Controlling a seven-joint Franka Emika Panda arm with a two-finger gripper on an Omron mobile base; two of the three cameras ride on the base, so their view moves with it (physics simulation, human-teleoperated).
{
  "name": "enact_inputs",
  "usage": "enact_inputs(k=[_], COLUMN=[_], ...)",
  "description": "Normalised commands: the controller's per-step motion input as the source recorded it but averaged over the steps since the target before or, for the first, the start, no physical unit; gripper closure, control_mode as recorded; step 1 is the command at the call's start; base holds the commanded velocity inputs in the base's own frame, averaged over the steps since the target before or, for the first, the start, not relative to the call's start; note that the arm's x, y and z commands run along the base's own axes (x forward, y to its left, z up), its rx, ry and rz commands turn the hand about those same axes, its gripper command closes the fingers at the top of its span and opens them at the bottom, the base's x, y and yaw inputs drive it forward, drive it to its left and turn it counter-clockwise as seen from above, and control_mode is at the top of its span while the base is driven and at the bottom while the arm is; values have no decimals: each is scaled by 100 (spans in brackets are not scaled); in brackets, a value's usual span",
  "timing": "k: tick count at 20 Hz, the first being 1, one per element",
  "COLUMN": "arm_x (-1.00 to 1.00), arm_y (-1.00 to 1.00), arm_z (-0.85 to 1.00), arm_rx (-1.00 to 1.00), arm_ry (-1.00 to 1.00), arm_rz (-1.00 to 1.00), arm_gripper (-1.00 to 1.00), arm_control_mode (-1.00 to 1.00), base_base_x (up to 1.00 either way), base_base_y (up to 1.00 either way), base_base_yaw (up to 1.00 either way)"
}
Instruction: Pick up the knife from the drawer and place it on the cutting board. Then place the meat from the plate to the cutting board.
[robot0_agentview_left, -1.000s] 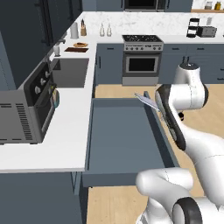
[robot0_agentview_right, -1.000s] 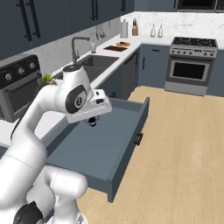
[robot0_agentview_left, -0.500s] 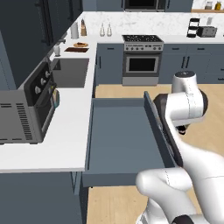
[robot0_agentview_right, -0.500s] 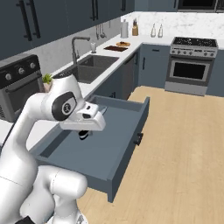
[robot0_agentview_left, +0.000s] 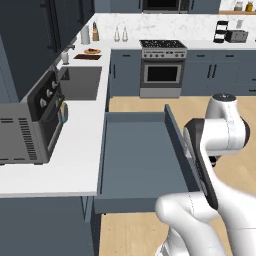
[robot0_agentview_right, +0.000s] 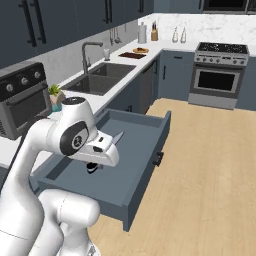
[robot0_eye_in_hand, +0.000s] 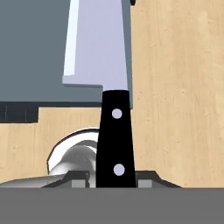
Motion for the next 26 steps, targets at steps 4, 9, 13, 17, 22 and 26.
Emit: enact_inputs(k=[4, 9, 13, 17, 22, 26], arm_x=[0, -19, 0, 0, 0, 0], arm_y=[0, -2, 0, 0, 0, 0], arm_z=[0, 0, 0, 0, 0, 0], arm_rx=[0, 0, 0, 0, 0, 0], arm_ry=[0, 0, 0, 0, 0, 0], arm_rz=[0, -1, 0, 0, 0, 0], arm_gripper=[100, 100, 100, 100, 100, 100], arm_control_mode=[-100, -100, 100, 100, 100, 100], base_base_x=[0, 0, -97, -69, 12, 66], base_base_y=[0, 0, -29, -58, -98, -100], base_base_yaw=[0, 0, -12, -16, -9, -5])
